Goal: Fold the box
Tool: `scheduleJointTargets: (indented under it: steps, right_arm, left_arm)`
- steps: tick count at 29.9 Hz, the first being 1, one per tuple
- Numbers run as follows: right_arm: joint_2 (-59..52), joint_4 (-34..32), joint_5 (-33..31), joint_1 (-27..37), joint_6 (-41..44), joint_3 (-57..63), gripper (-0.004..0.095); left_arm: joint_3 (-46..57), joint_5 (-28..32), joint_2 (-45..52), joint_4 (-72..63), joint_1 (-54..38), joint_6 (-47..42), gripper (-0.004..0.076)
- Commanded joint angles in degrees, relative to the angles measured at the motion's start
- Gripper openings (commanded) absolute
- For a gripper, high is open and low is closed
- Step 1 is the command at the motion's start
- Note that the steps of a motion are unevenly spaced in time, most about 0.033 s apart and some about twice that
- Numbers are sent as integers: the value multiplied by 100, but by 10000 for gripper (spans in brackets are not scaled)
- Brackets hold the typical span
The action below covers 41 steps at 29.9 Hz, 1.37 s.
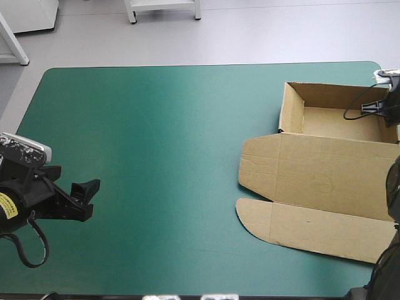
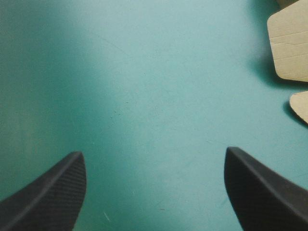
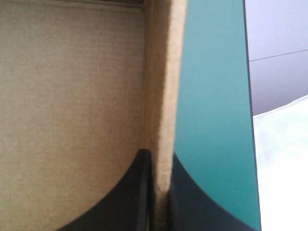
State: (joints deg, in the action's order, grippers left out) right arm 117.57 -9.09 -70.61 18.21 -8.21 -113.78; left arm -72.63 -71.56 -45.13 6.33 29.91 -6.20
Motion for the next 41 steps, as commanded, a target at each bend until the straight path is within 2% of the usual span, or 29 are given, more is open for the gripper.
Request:
scheduleJointTargets:
  steps: [1, 6, 8, 13, 18, 20, 29, 32, 36, 41]
  right_arm:
    - [-418, -498, 215, 213, -145, -118, -13]
    - [-407, -363, 299, 387, -46, -114, -9]
    - [-370, -204, 291, 398, -57, -114, 32]
    - [-358, 60, 326, 398, -116, -114, 264]
    - [-358, 222, 326, 398, -25, -114, 441]
    - [-380, 166, 342, 398, 33, -114, 479]
    - [-1349, -151, 608, 398, 78, -114, 484]
    - [-1825, 593, 399, 398, -122, -114, 481]
    - [-2446, 2147, 55, 320, -602, -114, 456]
    - [-3486, 2646, 67, -325, -885, 105, 339]
  left_arm:
    - [-117, -243, 3, 52, 42, -42, 564]
    - [-117, -219, 3, 65, 42, -42, 564]
    - [-117, -190, 3, 65, 42, -42, 564]
    - [-117, -177, 3, 78, 42, -42, 564]
    - [-117, -177, 3, 78, 42, -42, 564]
    - [-117, -177, 3, 78, 42, -42, 564]
    - [-117, -202, 11, 355, 42, -42, 564]
    - [-117, -128, 99, 450, 42, 23, 564]
    - [-117, 4, 400, 522, 42, 24, 564]
    - [-67, -42, 753, 738, 42, 9, 564]
